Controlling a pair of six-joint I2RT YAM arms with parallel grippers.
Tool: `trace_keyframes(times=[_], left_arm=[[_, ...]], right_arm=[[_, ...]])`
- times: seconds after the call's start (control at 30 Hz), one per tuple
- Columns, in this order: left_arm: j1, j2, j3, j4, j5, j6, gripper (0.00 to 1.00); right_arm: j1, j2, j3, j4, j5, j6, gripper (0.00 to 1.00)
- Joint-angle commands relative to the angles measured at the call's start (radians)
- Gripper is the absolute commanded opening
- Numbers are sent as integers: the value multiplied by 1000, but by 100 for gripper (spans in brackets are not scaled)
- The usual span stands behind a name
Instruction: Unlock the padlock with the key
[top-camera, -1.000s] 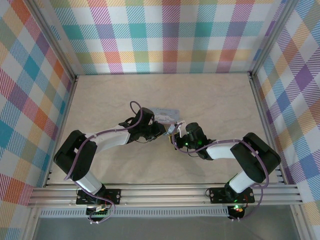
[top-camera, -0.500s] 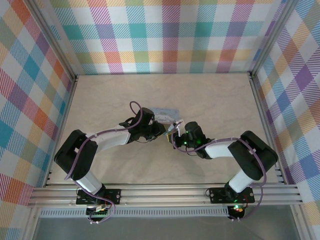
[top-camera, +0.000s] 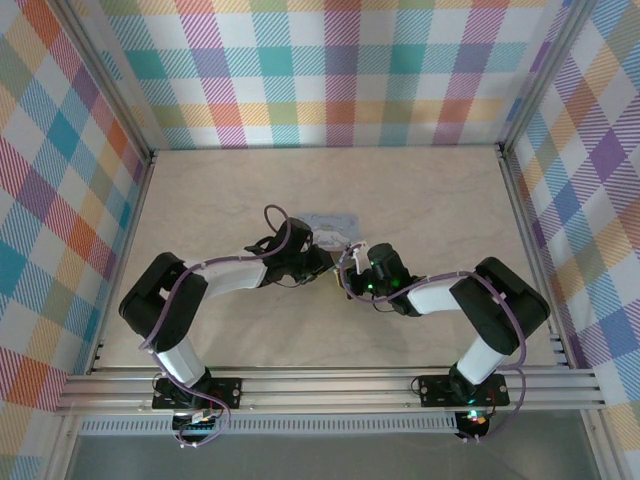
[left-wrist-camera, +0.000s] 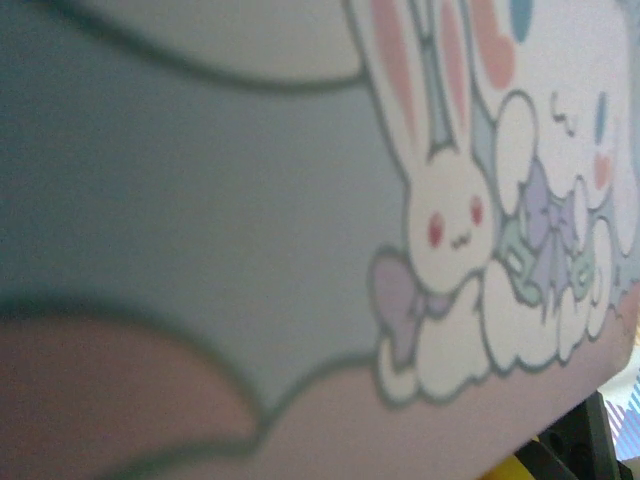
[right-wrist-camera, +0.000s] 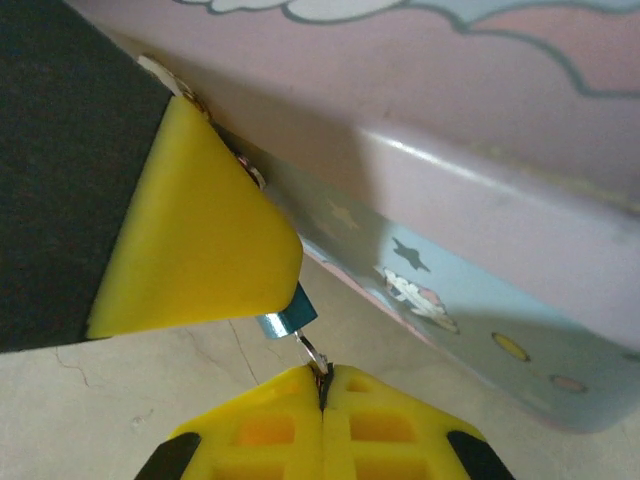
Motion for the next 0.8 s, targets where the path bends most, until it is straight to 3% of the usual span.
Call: trace_keyframes(times=[0.0, 0.2, 0.3, 0.77], left_arm=[[-34, 46, -8, 46, 64, -26, 10], [-36, 93, -21, 104, 83, -54, 12], [-36, 106, -21, 123, 91, -62, 18], [-10, -56, -52, 3, 23, -14, 65]], right_arm=[[8, -12, 19, 52, -30, 11, 1], [6, -5, 8, -73, -62, 40, 1], [5, 3, 10, -106, -63, 41, 1], [-7, 20, 68, -245, -104, 83, 0]])
